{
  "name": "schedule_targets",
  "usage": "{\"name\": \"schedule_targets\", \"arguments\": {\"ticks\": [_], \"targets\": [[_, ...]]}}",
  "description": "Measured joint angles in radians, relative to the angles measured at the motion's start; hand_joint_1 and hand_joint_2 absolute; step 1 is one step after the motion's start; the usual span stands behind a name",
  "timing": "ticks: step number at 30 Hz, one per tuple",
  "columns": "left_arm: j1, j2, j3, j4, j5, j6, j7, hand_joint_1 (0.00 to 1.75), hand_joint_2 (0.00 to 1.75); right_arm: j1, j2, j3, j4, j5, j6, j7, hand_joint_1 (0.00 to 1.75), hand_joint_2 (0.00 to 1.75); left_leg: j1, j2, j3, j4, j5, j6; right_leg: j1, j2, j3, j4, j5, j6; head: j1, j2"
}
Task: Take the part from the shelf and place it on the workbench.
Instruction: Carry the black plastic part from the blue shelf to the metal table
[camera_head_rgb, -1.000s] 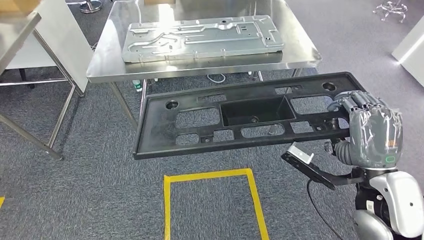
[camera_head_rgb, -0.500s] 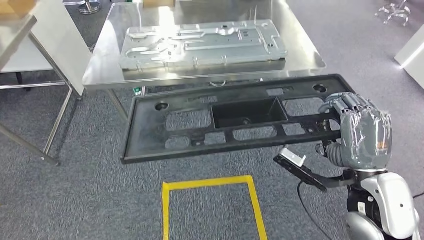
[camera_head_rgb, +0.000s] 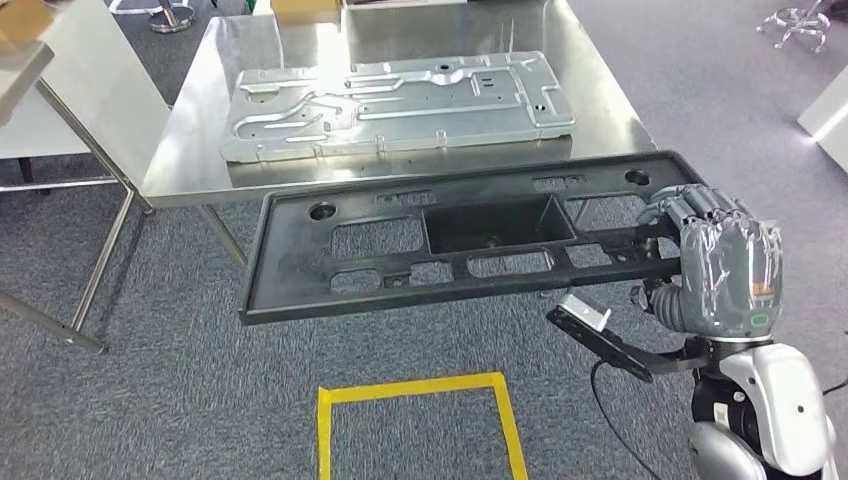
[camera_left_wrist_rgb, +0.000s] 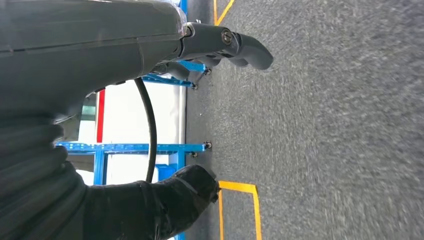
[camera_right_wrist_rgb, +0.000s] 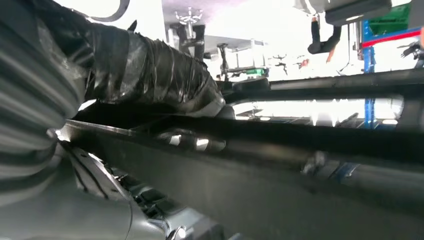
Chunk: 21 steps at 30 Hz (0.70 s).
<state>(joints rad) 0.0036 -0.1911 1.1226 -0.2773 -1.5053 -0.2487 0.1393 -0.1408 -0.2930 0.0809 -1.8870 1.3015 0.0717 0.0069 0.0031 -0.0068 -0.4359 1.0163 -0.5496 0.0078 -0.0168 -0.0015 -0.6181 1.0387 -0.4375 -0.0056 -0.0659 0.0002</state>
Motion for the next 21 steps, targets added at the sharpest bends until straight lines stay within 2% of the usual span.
{"name": "schedule_targets", "arguments": {"ticks": [1, 2, 3, 4, 5, 6, 7, 8, 10, 11, 12, 13, 14, 16, 18, 20, 21], "targets": [[-0.002, -0.002, 0.0, 0.0, 0.0, 0.0, 0.0, 0.0, 1.75, -0.002, 0.0, 0.0, 0.0, 0.0, 0.0, 0.0, 1.75, 1.75, 0.002, 0.001, -0.024, 0.045, 0.005, -0.004, 0.001, 0.0, 0.01, -0.003, -0.004, -0.008, 0.0, 0.0], [-0.004, -0.003, 0.0, 0.0, 0.0, 0.0, 0.0, 0.0, 1.75, -0.003, 0.0, 0.0, 0.0, 0.0, 0.0, 0.0, 1.75, 1.75, 0.004, 0.001, -0.062, 0.107, 0.002, -0.007, 0.0, 0.0, 0.021, -0.007, -0.01, -0.013, -0.001, 0.0], [-0.004, -0.003, 0.0, 0.0, 0.0, 0.0, 0.0, 0.0, 1.75, -0.003, 0.0, 0.0, 0.0, -0.001, 0.0, 0.0, 1.75, 1.75, 0.004, 0.001, -0.11, 0.179, -0.014, -0.01, 0.0, 0.0, 0.033, -0.01, -0.018, -0.017, -0.001, 0.0], [-0.004, -0.004, 0.0, 0.0, 0.0, 0.0, 0.0, 0.0, 1.75, -0.003, 0.001, 0.0, 0.0, -0.001, 0.0, 0.0, 1.75, 1.75, 0.005, 0.001, -0.161, 0.243, -0.044, -0.012, 0.001, 0.0, 0.044, -0.012, -0.027, -0.019, -0.001, 0.0], [-0.003, -0.004, 0.0, 0.0, 0.0, 0.0, 0.0, 0.0, 1.75, -0.003, 0.001, 0.001, 0.0, -0.002, 0.0, 0.0, 1.75, 1.75, 0.004, 0.001, -0.204, 0.285, -0.079, -0.013, 0.002, 0.001, 0.057, -0.013, -0.037, -0.019, -0.001, 0.0], [-0.001, -0.004, 0.0, 0.0, 0.0, 0.001, 0.0, 0.0, 1.75, -0.003, 0.002, 0.001, 0.0, -0.002, 0.0, 0.0, 1.75, 1.75, 0.004, 0.001, -0.235, 0.298, -0.105, -0.012, 0.002, 0.001, 0.071, -0.014, -0.047, -0.019, -0.001, 0.0], [0.0, -0.004, 0.0, 0.0, 0.0, 0.001, 0.0, 0.0, 1.75, -0.003, 0.002, 0.001, 0.0, -0.002, 0.0, 0.0, 1.75, 1.75, 0.003, 0.001, -0.25, 0.279, -0.107, -0.009, 0.003, 0.002, 0.086, -0.014, -0.058, -0.019, -0.001, 0.0], [0.001, -0.004, 0.0, 0.0, 0.0, 0.001, 0.0, 0.0, 1.75, -0.003, 0.002, 0.001, 0.0, -0.002, 0.0, -0.001, 1.75, 1.75, 0.002, 0.001, -0.253, 0.234, -0.081, -0.004, 0.004, 0.003, 0.1, -0.015, -0.069, -0.019, -0.001, 0.0], [0.003, -0.003, 0.0, 0.0, 0.0, 0.001, 0.0, 0.0, 1.75, -0.003, 0.002, 0.002, 0.0, -0.002, 0.0, -0.001, 1.75, 1.75, -0.009, 0.001, -0.238, 0.105, 0.043, 0.014, 0.005, 0.004, 0.122, -0.016, -0.09, -0.015, -0.001, 0.0], [0.005, -0.002, 0.0, 0.0, 0.0, 0.001, 0.0, 0.0, 1.75, -0.003, 0.003, 0.003, 0.001, -0.002, 0.001, -0.002, 1.75, 1.75, -0.015, -0.001, -0.231, 0.057, 0.091, 0.022, 0.005, 0.006, 0.128, -0.018, -0.099, -0.01, -0.001, 0.0], [0.006, -0.001, 0.0, 0.0, 0.0, 0.001, 0.0, 0.0, 1.75, -0.003, 0.004, 0.005, 0.001, -0.002, 0.001, -0.003, 1.75, 1.75, -0.02, -0.003, -0.224, 0.024, 0.125, 0.029, 0.005, 0.009, 0.134, -0.021, -0.106, -0.004, -0.001, 0.0], [0.007, 0.0, 0.0, 0.0, 0.0, 0.001, 0.0, 0.0, 1.75, -0.003, 0.005, 0.006, 0.002, -0.003, 0.001, -0.003, 1.75, 1.75, -0.022, -0.005, -0.22, 0.008, 0.135, 0.033, 0.006, 0.012, 0.141, -0.019, -0.106, 0.003, -0.001, 0.0], [0.007, 0.0, 0.0, 0.0, 0.0, 0.002, 0.0, 0.0, 1.75, -0.004, 0.005, 0.007, 0.002, -0.003, 0.001, -0.004, 1.75, 1.75, -0.02, -0.007, -0.208, 0.001, 0.133, 0.036, 0.007, 0.014, 0.147, -0.016, -0.103, 0.009, -0.001, 0.0], [0.008, -0.001, 0.0, 0.0, 0.0, 0.002, -0.001, 0.0, 1.75, -0.006, 0.005, 0.008, 0.003, -0.003, 0.001, -0.005, 1.75, 1.75, -0.016, -0.007, -0.178, -0.014, 0.138, 0.044, 0.006, 0.011, 0.141, 0.03, -0.094, 0.017, -0.001, 0.0], [0.006, -0.002, 0.0, 0.0, 0.0, 0.002, -0.003, 0.0, 1.75, -0.008, 0.005, 0.009, 0.004, -0.004, 0.001, -0.006, 1.75, 1.75, -0.014, -0.007, -0.153, -0.019, 0.128, 0.051, 0.004, 0.008, 0.086, 0.127, -0.117, 0.023, 0.0, 0.0], [0.004, -0.002, 0.0, 0.0, 0.0, 0.002, -0.004, 0.0, 1.75, -0.008, 0.005, 0.011, 0.006, -0.005, 0.001, -0.007, 1.75, 1.75, -0.015, -0.008, -0.137, -0.019, 0.109, 0.053, 0.004, 0.007, 0.008, 0.222, -0.172, 0.027, -0.001, 0.0], [0.004, -0.002, 0.0, 0.0, 0.0, 0.002, -0.004, 0.0, 1.75, -0.007, 0.006, 0.012, 0.008, -0.006, 0.001, -0.007, 1.75, 1.75, -0.015, -0.008, -0.127, -0.019, 0.098, 0.053, 0.004, 0.007, -0.02, 0.241, -0.191, 0.029, 0.0, 0.0]]}}
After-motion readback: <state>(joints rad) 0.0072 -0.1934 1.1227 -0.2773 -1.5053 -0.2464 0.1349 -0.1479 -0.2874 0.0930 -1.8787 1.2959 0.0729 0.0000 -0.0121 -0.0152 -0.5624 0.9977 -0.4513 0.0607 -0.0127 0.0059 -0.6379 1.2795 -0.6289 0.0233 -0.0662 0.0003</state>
